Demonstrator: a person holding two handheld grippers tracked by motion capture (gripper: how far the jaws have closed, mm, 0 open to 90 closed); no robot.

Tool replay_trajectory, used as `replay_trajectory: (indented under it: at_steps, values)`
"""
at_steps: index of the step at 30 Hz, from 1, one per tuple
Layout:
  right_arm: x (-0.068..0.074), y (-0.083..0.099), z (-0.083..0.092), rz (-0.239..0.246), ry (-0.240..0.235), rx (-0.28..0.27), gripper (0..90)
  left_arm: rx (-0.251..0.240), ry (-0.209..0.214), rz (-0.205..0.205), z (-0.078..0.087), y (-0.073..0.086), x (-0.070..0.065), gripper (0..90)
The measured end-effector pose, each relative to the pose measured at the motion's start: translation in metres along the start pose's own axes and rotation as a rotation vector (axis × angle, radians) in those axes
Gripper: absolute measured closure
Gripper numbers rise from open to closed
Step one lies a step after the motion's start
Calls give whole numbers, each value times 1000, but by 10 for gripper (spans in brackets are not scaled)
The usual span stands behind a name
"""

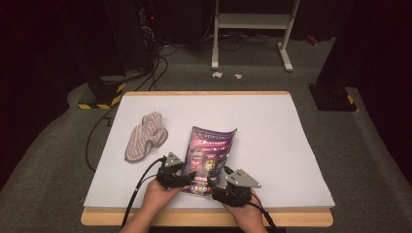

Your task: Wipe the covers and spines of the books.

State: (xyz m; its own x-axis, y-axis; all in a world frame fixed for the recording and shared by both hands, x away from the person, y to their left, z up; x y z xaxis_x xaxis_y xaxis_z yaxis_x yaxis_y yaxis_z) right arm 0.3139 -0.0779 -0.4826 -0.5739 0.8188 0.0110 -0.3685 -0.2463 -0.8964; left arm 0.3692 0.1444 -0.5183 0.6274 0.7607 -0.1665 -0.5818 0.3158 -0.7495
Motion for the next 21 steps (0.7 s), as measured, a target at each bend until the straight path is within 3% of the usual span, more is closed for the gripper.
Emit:
replay_trajectory:
  at_steps: [7,10,11,12,13,14,15,16,17,18,19,21]
  values:
    - [-1,10,-1,81,40,-8,299,0,2,0,0,0,0,379]
    - [-6,12,-2,78,60,-10,308,4,7,-7,0,0,0,381]
    - [-9,12,-3,67,68,-7,326,6,11,-6,0,-1,0,380]
    - [-13,13,-4,62,90,-7,401,6,14,-5,0,-1,0,383]
    - [-25,13,-7,34,121,2,435,8,15,-11,0,-1,-1,387]
    - [-25,13,-7,34,121,2,435,9,16,-14,0,-1,-1,387]
    - [-38,14,-11,-19,117,26,448,10,20,-17,0,-1,-1,387]
    - [-38,14,-11,-19,117,26,448,10,24,-19,0,-1,-1,387]
    - [-49,17,-13,-75,126,56,455,12,28,-20,-1,-1,-1,392]
    - [-49,17,-13,-75,126,56,455,12,36,-24,-1,-1,-2,392]
    - [-57,20,-13,-111,111,73,452,12,42,-33,-1,-1,-3,404]
    - [-58,21,-11,-114,118,77,443,11,43,-32,-1,-1,-3,405]
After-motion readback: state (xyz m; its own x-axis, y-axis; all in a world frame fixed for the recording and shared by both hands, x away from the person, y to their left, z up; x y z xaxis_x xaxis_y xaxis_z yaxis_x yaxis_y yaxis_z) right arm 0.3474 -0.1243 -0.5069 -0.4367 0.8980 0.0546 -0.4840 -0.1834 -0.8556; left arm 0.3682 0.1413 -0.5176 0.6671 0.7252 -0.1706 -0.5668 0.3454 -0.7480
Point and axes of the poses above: each handheld gripper's, and its own axes: z roughly backward along the jaws, y roughly out of its underside, x roughly to its left, the point moved 2 cm from there along -z, roughly forward along the jaws, and after that the axes turned 3 degrees about y, right-handed, at the moved point
